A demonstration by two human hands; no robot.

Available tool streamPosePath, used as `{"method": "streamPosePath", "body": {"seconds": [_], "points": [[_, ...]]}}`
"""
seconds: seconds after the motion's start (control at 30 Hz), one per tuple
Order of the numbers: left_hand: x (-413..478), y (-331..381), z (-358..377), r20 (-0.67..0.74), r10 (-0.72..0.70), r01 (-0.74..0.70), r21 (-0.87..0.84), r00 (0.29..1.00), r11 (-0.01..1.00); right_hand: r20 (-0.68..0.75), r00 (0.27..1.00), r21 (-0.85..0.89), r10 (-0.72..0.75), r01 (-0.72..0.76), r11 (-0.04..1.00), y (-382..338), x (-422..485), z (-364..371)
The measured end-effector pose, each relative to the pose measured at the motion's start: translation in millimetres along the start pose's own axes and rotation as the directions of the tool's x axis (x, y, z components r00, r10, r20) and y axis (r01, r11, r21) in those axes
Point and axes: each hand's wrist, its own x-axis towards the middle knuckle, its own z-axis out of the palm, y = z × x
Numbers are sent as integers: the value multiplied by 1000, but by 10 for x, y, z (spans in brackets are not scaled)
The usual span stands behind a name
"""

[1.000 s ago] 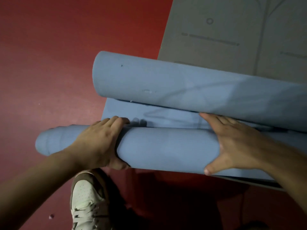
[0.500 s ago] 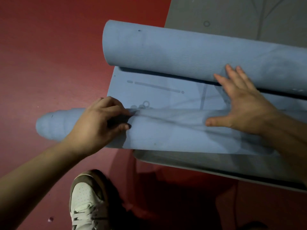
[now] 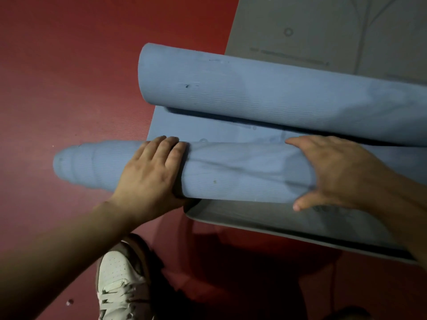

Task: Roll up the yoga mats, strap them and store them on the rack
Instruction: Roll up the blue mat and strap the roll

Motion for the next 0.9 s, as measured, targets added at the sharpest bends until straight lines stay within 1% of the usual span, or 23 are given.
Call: {"method": "streamPosePath", "body": {"seconds": [0.07,0.13,0.2,0.27,0.33,0.43,0.53,0.63,0.77,0.83,0.9], "points": [[23,-27,-6,-11,-4,4,-19,1000,1000,37,999,22,7,-8,1000,18,55,-71],[67,-48,-48,-2,0,0,-22,1000,1000,42,999,35,2,-4,999,43,97,-123],[96,-59,-101,35,-5,5,-1,999,1000,29,999,23,-19,19,1000,59,83,-113],[46,-50,-137,81,-2,3,-5,997,1000,48,998,19,-44,43,999,57,22,-59],[-102,-18,-122,136,21,-14,-55,990,998,128,990,34,-67,63,997,31,-59,-24],[-342,75,-46,237,56,-18,-158,970,987,297,951,105,-81,51,993,15,-148,-8],[-309,65,-21,245,79,-30,-194,966,980,348,935,169,-68,9,986,47,-109,-33],[-192,3,-61,256,109,-49,-227,961,973,317,948,204,-26,-42,978,69,-84,-37],[-215,26,-60,246,149,-90,-236,958,967,225,974,175,6,-47,983,86,-150,55],[-185,-4,-83,241,147,-80,-267,959,960,180,983,194,32,-67,979,144,-114,77],[-105,-75,-139,236,139,-57,-326,962,944,132,989,250,68,-99,963,219,-27,53]]}}
